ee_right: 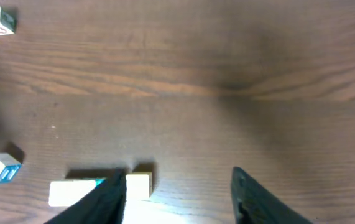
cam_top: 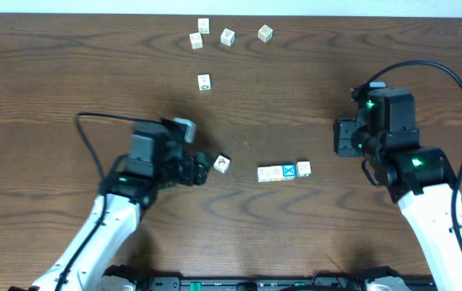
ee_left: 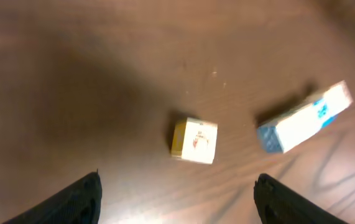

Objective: Lift 5 blocks
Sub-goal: 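Move the left gripper forward over the acorn block, then lower the left gripper and grasp the acorn block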

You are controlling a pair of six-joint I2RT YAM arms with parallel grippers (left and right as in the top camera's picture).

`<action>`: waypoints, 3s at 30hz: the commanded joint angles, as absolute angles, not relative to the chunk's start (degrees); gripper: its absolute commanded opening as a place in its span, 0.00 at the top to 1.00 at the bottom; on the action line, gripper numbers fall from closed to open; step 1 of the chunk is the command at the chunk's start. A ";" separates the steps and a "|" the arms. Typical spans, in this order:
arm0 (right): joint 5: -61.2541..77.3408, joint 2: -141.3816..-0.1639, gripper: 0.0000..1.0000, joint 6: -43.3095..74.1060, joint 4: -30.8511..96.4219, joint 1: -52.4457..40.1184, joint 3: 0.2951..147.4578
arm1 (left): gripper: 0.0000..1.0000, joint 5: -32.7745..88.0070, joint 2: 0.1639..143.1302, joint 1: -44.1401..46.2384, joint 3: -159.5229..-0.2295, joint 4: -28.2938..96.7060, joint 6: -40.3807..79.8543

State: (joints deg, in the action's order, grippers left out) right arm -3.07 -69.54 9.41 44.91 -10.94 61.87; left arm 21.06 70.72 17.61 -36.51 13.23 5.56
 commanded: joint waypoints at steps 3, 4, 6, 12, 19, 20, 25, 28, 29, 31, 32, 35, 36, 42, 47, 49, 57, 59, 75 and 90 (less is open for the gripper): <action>-0.05 -70.57 0.56 9.08 44.58 -10.37 62.50 | 0.10 -0.40 68.38 28.51 -42.41 22.15 4.34; -0.08 -70.37 0.56 9.08 44.56 -10.37 62.50 | 0.08 -0.93 67.64 30.13 -42.52 22.33 4.58; -0.12 -70.28 0.55 7.92 44.71 -10.35 62.50 | 0.03 -0.75 66.00 32.45 -42.52 22.28 4.95; 0.36 -70.30 0.54 7.40 44.95 -9.02 61.71 | 0.32 -11.14 66.52 35.33 -42.50 18.17 0.32; 0.51 -70.28 0.53 7.40 44.31 -8.82 61.14 | 0.32 -12.71 76.90 35.33 -42.52 12.29 -0.86; 0.49 -70.30 0.52 7.40 44.12 -8.80 61.14 | 0.32 -12.71 78.39 35.33 -42.52 11.62 -0.89; 0.51 -70.39 0.50 7.40 43.03 -8.56 61.14 | 0.32 -12.21 81.36 35.44 -42.68 11.42 -0.82; 0.51 -70.41 0.49 7.42 42.83 -8.56 61.14 | 0.32 -10.02 81.36 35.44 -42.68 11.07 -0.82; 0.51 -70.41 0.49 7.42 42.78 -8.56 61.14 | 0.32 -8.71 81.41 35.46 -42.68 11.00 -0.82; 0.51 -70.41 0.48 7.42 42.54 -8.56 61.14 | 0.32 -7.42 81.56 35.46 -42.68 11.03 -0.32; 0.51 -70.41 0.48 7.42 42.37 -8.56 61.14 | 0.32 -7.27 81.60 35.46 -42.68 11.03 -0.19; 0.51 -70.41 0.46 7.42 41.93 -8.56 61.08 | 0.32 -4.16 81.60 35.51 -42.68 11.07 -0.21; 0.51 -70.41 0.46 7.42 41.80 -8.56 61.04 | 0.32 -2.52 81.60 35.51 -42.68 11.16 -0.19; 0.51 -70.41 0.44 7.42 40.32 -8.56 59.99 | 0.32 2.55 81.67 35.51 -42.68 11.68 0.08; 0.51 -70.41 0.43 7.64 38.68 -8.56 57.95 | 0.36 2.59 83.02 35.51 -42.68 11.11 0.03; 0.54 -70.41 0.43 7.64 38.35 -8.56 57.39 | 0.36 2.61 84.73 35.51 -42.68 10.50 0.03; 0.51 -70.41 0.43 7.64 38.35 -8.56 57.21 | 0.36 2.59 89.86 35.51 -42.68 7.97 0.05; 0.49 -70.41 0.43 7.64 38.33 -8.56 57.21 | 0.36 2.57 89.84 35.48 -42.68 7.55 0.03; 0.49 -70.41 0.43 7.64 38.15 -8.56 57.21 | 0.45 -0.67 89.84 35.44 -42.68 5.65 0.03; 0.49 -70.41 0.44 7.62 38.17 -8.56 57.21 | 0.59 -3.68 89.84 35.44 -42.68 5.63 -0.01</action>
